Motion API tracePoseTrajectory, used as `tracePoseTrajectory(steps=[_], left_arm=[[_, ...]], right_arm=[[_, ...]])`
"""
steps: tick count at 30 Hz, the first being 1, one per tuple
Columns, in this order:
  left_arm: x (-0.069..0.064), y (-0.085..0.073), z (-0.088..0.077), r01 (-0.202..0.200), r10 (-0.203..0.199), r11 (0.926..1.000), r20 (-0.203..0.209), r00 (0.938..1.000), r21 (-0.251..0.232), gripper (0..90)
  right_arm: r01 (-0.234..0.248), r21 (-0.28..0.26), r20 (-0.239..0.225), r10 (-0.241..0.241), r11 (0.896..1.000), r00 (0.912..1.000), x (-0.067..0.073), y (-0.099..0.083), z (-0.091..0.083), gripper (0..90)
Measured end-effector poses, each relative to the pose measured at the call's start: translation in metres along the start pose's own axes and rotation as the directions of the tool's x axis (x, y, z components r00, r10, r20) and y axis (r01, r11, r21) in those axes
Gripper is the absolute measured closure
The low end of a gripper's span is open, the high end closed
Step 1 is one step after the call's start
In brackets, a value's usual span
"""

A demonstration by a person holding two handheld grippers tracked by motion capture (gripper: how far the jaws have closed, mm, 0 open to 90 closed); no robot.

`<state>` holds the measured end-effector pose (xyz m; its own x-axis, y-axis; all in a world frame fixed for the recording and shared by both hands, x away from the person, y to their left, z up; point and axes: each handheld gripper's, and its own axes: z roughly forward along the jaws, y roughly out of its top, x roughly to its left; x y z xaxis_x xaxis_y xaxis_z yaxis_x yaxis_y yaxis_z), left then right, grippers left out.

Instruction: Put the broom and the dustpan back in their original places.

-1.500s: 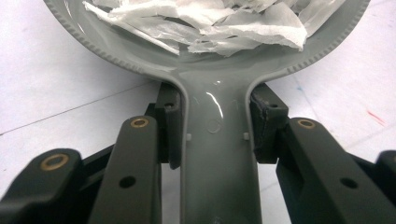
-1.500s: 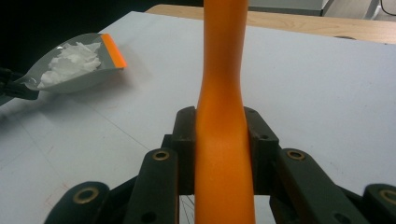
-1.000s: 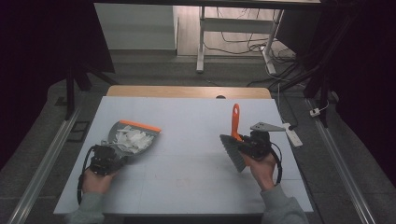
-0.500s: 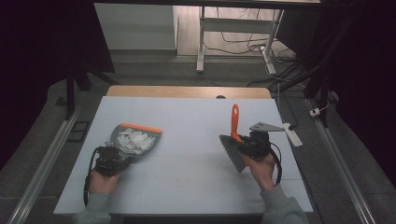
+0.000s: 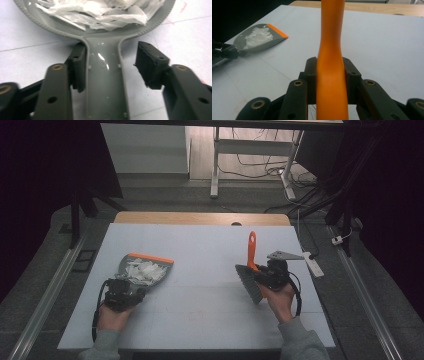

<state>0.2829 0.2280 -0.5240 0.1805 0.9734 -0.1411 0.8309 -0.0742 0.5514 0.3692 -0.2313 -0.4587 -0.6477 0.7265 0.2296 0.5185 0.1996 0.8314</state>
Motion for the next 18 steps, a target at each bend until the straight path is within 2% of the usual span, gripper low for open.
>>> tracePoseTrajectory(steps=[5,12,18], left_arm=[[0.003,-0.004,-0.009,-0.01,0.012,0.9987,0.028,0.9995,-0.051,29.4],[0.007,-0.005,-0.019,-0.051,0.056,0.9935,0.048,0.9973,-0.102,24.6],[0.007,-0.005,-0.027,-0.079,0.088,0.9858,0.053,0.9947,-0.148,22.3]], right_arm=[[-0.043,0.021,0.009,0.043,0.999,0.999,-0.013,-0.004,0.007,69.7],[-0.085,0.028,0.007,0.085,0.996,0.9964,-0.024,-0.007,0.008,69.7],[-0.13,0.053,0.041,0.128,0.99,0.9909,-0.04,-0.012,0.015,69.5]])
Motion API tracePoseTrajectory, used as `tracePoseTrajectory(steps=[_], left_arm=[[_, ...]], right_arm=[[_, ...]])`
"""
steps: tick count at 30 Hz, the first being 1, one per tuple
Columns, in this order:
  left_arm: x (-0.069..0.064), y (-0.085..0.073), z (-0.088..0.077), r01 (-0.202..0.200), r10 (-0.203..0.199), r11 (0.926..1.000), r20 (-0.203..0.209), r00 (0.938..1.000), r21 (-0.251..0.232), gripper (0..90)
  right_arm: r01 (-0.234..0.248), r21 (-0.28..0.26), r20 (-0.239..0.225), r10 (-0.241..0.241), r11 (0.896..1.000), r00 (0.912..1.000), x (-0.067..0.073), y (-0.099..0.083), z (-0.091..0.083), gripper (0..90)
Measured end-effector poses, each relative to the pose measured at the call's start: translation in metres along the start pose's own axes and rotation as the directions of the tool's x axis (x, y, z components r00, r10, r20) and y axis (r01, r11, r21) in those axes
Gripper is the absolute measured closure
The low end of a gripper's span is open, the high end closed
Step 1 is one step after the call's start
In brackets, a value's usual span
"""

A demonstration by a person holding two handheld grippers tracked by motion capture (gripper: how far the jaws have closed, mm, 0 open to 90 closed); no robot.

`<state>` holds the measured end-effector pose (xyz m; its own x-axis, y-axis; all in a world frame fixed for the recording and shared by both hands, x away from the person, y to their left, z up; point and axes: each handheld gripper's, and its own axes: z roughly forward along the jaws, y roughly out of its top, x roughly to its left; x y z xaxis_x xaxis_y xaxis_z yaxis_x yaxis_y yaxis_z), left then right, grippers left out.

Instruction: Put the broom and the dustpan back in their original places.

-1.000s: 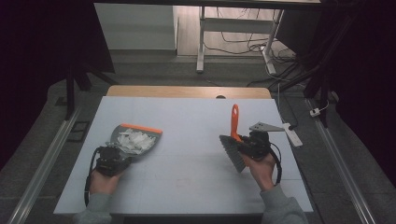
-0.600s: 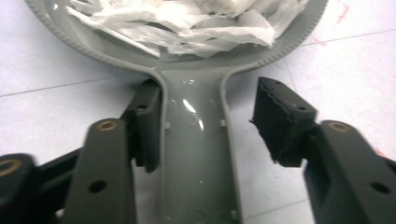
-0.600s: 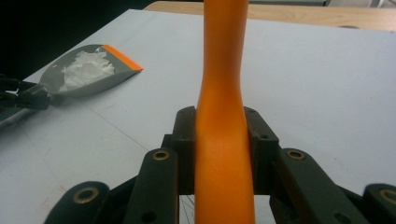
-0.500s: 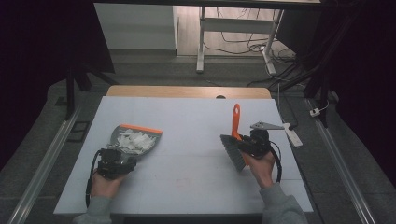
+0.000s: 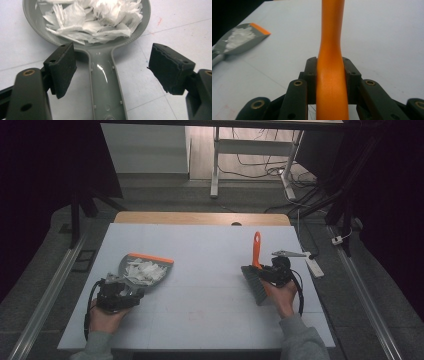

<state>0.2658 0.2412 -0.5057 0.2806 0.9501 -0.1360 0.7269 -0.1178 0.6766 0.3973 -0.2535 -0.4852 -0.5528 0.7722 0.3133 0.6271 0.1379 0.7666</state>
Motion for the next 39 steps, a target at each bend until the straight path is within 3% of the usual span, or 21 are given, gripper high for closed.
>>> tracePoseTrajectory(steps=[4,8,14,17,20,25,26,28,33,39], left_arm=[[0.002,0.001,-0.001,-0.001,0.001,1.0,0.008,1.0,-0.004,21.4],[0.004,0.002,0.0,-0.005,0.005,1.0,0.013,0.9999,-0.001,21.4],[0.005,0.003,0.0,-0.009,0.009,1.0,0.02,0.9998,0.002,21.4],[0.005,0.003,0.0,-0.009,0.009,1.0,0.023,0.9997,0.002,21.5],[0.005,0.003,-0.001,-0.01,0.009,0.9999,0.024,0.9997,0.004,21.6],[0.005,0.003,-0.001,-0.011,0.011,0.9999,0.024,0.9996,0.004,21.6],[0.005,0.003,-0.001,-0.012,0.012,0.9999,0.025,0.9996,0.004,21.7],[0.005,0.003,-0.001,-0.012,0.012,0.9999,0.025,0.9996,0.004,21.7],[0.007,0.003,-0.001,-0.022,0.022,0.9997,0.032,0.9992,0.002,21.7],[0.009,0.005,0.001,-0.066,0.066,0.9978,0.077,0.9948,-0.007,21.6]], right_arm=[[-0.042,0.007,0.01,0.042,0.999,0.9991,-0.013,-0.001,0.004,68.7],[-0.053,0.03,0.057,0.051,0.998,0.9971,-0.02,-0.002,0.006,66.9],[-0.107,0.062,0.109,0.099,0.992,0.989,-0.037,-0.006,0.009,62.0],[-0.076,0.083,0.167,0.061,0.994,0.9841,-0.038,-0.006,0.009,56.8],[-0.072,0.09,0.187,0.054,0.993,0.9808,-0.04,-0.006,0.009,52.7],[-0.056,0.11,0.267,0.025,0.992,0.9635,-0.043,-0.006,0.009,44.6],[-0.05,0.1,0.261,0.022,0.994,0.965,-0.043,-0.006,0.007,46.2],[-0.039,0.089,0.279,0.013,0.995,0.9601,-0.043,-0.004,0.004,45.7],[0.003,0.076,0.267,-0.023,0.997,0.9633,-0.04,-0.003,-0.004,43.9],[0.135,0.063,0.178,-0.144,0.989,0.9733,-0.021,-0.007,-0.024,43.5]])
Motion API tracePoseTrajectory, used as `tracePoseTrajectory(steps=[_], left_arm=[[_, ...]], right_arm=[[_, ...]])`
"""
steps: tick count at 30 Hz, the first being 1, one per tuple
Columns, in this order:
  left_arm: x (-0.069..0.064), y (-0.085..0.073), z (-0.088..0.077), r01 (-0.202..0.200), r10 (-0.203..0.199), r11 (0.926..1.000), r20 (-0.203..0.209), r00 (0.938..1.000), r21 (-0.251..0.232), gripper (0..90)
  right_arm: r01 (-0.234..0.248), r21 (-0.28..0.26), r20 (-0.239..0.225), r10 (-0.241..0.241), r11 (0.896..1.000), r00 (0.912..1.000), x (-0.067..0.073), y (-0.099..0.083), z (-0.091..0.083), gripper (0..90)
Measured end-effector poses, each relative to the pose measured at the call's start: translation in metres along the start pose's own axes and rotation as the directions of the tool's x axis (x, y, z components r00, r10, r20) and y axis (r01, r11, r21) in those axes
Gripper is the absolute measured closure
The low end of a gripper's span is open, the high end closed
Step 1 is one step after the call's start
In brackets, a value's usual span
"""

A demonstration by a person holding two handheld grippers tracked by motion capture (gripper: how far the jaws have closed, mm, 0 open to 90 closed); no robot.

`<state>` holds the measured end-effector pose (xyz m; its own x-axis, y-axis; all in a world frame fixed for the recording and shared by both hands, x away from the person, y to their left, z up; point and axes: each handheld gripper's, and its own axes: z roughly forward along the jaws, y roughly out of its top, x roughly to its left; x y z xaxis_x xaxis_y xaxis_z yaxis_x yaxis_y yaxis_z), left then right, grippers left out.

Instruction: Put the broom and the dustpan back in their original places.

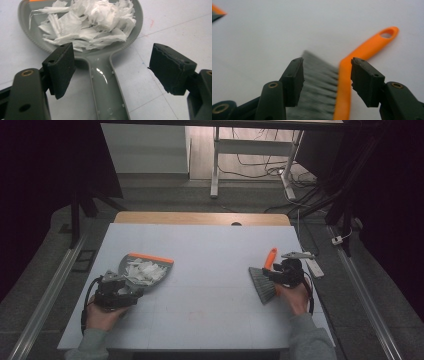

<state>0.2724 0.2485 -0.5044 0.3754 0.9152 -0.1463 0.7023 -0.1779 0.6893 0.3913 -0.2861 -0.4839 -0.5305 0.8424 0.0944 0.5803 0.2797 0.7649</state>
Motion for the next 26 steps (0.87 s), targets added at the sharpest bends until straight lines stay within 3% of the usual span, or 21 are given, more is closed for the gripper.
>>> tracePoseTrajectory(steps=[5,10,26], left_arm=[[-0.001,0.0,0.0,-0.043,0.043,0.9991,0.031,0.9986,-0.002,21.3],[0.002,-0.002,-0.005,-0.056,0.057,0.9982,0.057,0.9968,-0.02,21.4],[0.001,-0.006,-0.007,-0.067,0.069,0.9975,0.079,0.9945,-0.023,22.0]], right_arm=[[0.07,-0.01,-0.072,-0.07,0.998,0.9949,0.015,-0.011,-0.012,43.7],[0.113,-0.033,-0.115,-0.116,0.993,0.9865,0.026,-0.025,-0.023,44.2],[0.165,-0.074,-0.147,-0.175,0.983,0.9736,0.033,-0.034,-0.036,45.0]])
